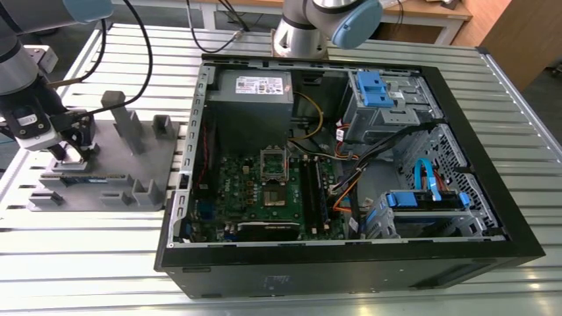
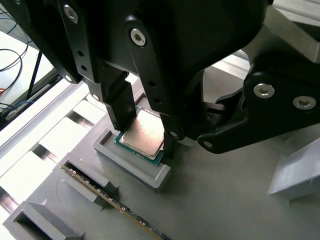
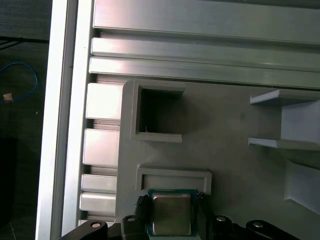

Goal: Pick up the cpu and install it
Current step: 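Pick up the cpu and move it towards the insertion slot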

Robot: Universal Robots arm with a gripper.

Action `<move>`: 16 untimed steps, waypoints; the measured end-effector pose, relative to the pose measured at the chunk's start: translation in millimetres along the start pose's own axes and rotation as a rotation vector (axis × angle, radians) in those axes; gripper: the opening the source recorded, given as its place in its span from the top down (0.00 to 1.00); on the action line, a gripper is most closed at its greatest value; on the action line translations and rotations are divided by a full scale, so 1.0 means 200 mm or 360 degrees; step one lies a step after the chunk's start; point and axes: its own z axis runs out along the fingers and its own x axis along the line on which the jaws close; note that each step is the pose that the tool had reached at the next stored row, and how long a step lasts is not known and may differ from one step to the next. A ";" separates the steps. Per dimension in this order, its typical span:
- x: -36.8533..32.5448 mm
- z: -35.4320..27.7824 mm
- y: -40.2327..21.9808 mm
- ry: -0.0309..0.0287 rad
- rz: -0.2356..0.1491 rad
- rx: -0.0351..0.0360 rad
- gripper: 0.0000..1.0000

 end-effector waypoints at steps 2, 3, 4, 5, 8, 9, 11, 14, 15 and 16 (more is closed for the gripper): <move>0.000 0.000 0.000 -0.00001 0.0000 0.0000 0.53; 0.000 0.000 0.000 0.00000 0.0000 0.0000 0.53; 0.000 -0.001 0.000 0.00001 0.0000 0.0000 0.53; 0.000 -0.001 0.000 0.00000 0.0000 0.0000 0.53; 0.000 -0.008 0.000 0.00006 0.0000 0.0000 0.53; 0.000 -0.011 0.000 0.00003 0.0000 0.0000 0.53; 0.000 -0.021 0.000 0.00001 0.0000 0.0000 0.53; 0.000 -0.038 0.000 0.00000 0.0000 0.0000 0.53; 0.000 -0.044 0.000 0.00001 0.0000 0.0000 0.53; -0.001 -0.051 0.000 -0.00001 0.0000 0.0000 0.53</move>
